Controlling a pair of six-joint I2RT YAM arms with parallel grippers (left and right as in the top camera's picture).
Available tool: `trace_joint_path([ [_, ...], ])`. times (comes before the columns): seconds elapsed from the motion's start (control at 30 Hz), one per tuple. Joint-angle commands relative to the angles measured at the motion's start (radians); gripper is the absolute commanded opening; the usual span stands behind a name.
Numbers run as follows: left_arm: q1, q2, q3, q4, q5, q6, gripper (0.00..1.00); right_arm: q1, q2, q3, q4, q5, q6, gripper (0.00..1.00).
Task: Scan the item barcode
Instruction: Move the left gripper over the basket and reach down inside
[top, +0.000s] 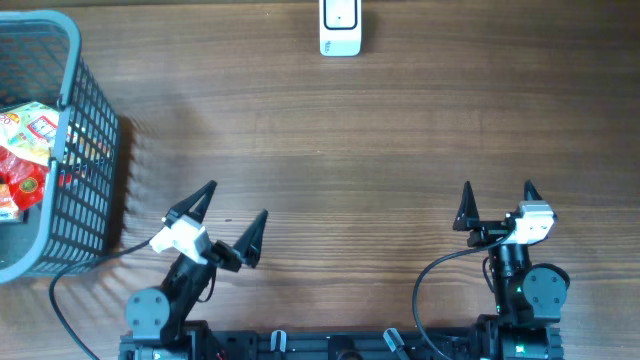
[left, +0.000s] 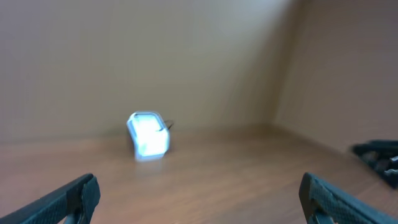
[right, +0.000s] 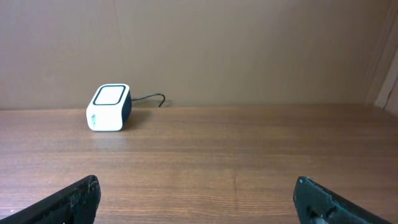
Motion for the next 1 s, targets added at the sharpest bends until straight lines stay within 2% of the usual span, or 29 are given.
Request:
trace_joint_path([
  [0.0,-0.003,-0.009,-0.002,0.123,0.136,-0.082,1.00,-0.004,-0.007,-0.003,0.003,-0.008,-0.018,1.00],
  [0.13,-0.002,-0.009,0.005,0.278,0.116,-0.171,1.00,-0.004,-0.007,-0.003,0.003,-0.008,-0.018,1.00],
  [0.3,-0.002,0.000,0.106,0.243,0.068,-0.182,1.00,-0.004,-0.007,-0.003,0.003,-0.008,-0.017,1.00],
  [0.37,-0.002,0.021,0.179,0.172,0.048,-0.168,1.00,-0.004,-0.007,-0.003,0.003,-0.008,-0.018,1.00],
  [0.5,-0.002,0.116,0.377,-0.037,0.029,-0.038,1.00,-0.004,-0.007,-0.003,0.003,-0.008,-0.018,1.00],
  [0.53,-0.002,0.182,0.489,-0.180,-0.063,-0.026,1.00,-0.004,-0.007,-0.003,0.003,-0.008,-0.018,1.00],
  [0.63,-0.002,0.341,0.732,-0.472,-0.204,-0.010,1.00,-0.004,-0.007,-0.003,0.003,-0.008,-0.018,1.00],
  [0.67,-0.003,0.397,0.814,-0.551,-0.200,0.018,1.00,-0.004,-0.007,-0.003,0.003,-0.008,-0.018,1.00],
  [0.73,-0.003,0.508,0.985,-0.679,-0.101,0.042,1.00,-0.004,-0.007,-0.003,0.003,-0.008,-0.018,1.00],
  [0.83,-0.003,0.603,1.146,-0.750,-0.039,0.042,1.00,-0.004,-0.007,-0.003,0.003,-0.008,-0.018,1.00],
  [0.97,-0.002,0.643,1.242,-0.685,-0.040,0.049,1.00,-0.004,-0.007,-0.003,0.003,-0.008,-0.018,1.00],
])
